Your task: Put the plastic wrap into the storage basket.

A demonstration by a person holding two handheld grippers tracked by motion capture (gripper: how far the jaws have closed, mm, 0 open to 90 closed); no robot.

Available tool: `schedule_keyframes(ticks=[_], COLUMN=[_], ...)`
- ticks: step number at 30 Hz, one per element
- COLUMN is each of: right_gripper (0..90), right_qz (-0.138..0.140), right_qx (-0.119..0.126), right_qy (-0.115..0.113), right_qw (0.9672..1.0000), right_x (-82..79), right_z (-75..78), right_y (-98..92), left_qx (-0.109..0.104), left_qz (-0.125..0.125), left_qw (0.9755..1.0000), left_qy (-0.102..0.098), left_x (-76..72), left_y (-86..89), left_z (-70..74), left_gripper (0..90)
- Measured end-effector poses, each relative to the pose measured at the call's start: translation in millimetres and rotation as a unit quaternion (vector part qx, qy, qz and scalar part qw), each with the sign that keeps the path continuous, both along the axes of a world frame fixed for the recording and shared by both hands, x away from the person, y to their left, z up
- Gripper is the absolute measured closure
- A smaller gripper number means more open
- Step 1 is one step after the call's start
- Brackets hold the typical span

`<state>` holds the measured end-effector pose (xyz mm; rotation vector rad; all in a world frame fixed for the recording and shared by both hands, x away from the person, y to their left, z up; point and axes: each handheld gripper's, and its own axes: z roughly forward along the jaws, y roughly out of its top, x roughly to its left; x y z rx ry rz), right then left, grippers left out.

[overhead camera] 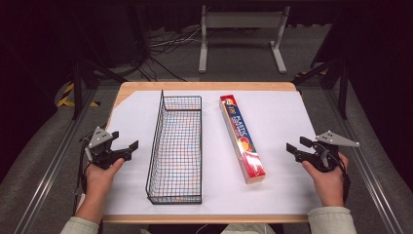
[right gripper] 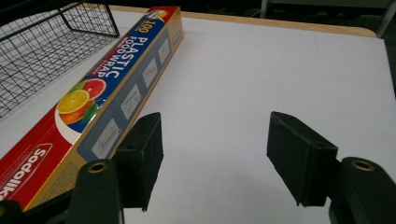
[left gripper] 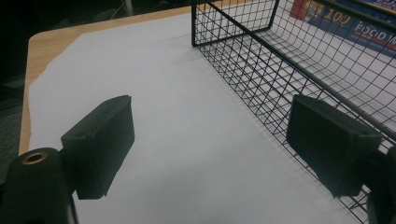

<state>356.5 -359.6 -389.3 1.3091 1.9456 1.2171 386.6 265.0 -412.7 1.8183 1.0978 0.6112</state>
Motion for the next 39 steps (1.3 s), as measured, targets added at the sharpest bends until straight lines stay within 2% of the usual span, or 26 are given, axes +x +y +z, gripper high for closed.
schedule_keyframes(ticks=[3,5,8,10,12,15,17,19,22,24,27,32,35,36,38,39], right_gripper=[35.8,37.4,40.9,43.4,43.3,42.8,41.0,39.1,36.6,35.1,35.3,33.6,33.1,32.6,31.8,30.9], right_qz=[0.0,-0.003,-0.001,0.004,0.003,0.003,0.006,0.007,0.01,0.009,0.016,0.037,0.05,0.054,0.052,0.049], right_qx=[0.017,0.01,0.0,-0.005,-0.006,0.006,0.002,-0.01,-0.01,0.004,0.038,0.023,0.019,0.012,0.011,0.009], right_qy=[0.014,0.014,0.017,0.029,0.031,0.014,0.012,0.014,0.019,0.026,0.044,0.044,0.032,0.039,0.042,0.047], right_qw=[0.9998,0.9999,0.9999,0.9995,0.9995,0.9999,0.9999,0.9998,0.9997,0.9996,0.9982,0.9981,0.9981,0.9977,0.9977,0.9976], right_x=[1.1,-0.2,-2.2,-2.7,-1.5,1.2,4.2,7.6,13.4,18.7,26.1,35.9,39.5,43.2,44.4,48.3], right_z=[0.4,0.2,-2.7,-5.1,-3.5,3.6,7.8,12.9,22.2,27.3,32.6,46.7,50.7,54.9,56.1,59.2], right_y=[-3.3,-4.3,-1.9,-1.2,-3.1,-5.2,-3.3,0.3,7.2,12.2,19.6,38.0,45.8,55.0,58.2,67.1], left_qx=[0.003,0.0,-0.016,-0.029,-0.034,-0.035,-0.034,-0.034,-0.032,-0.035,-0.038,-0.038,-0.036,-0.036,-0.036,-0.036], left_qz=[-0.006,-0.015,-0.027,-0.022,-0.011,-0.002,0.0,-0.001,0.003,0.001,0.0,0.0,0.001,0.002,0.002,0.004], left_qw=[1.0,0.9999,0.9993,0.9992,0.9993,0.9993,0.9994,0.9994,0.9995,0.9994,0.9993,0.9993,0.9993,0.9994,0.9994,0.9993], left_qy=[-0.004,-0.008,-0.017,-0.018,-0.013,-0.01,-0.008,-0.007,-0.005,-0.001,-0.001,0.0,0.0,-0.003,-0.001,0.001], left_x=[-0.9,-2.2,-4.3,-5.4,-5.2,-4.8,-4.4,-4.3,-3.5,-3.1,-2.7,-2.8,-3.2,-3.0,-2.7,-2.6], left_y=[-3.6,-2.0,4.0,9.8,13.7,15.6,16.2,16.3,17.0,18.0,19.0,19.1,18.4,18.2,17.8,16.7], left_z=[1.9,4.3,7.5,8.7,8.6,8.5,9.0,9.1,8.4,8.0,7.6,7.2,7.0,6.4,5.9,5.3], left_gripper=[16.1,16.0,15.7,15.2,15.3,15.6,15.7,15.8,16.0,16.0,15.9,15.9,15.9,15.7,15.5,15.5])
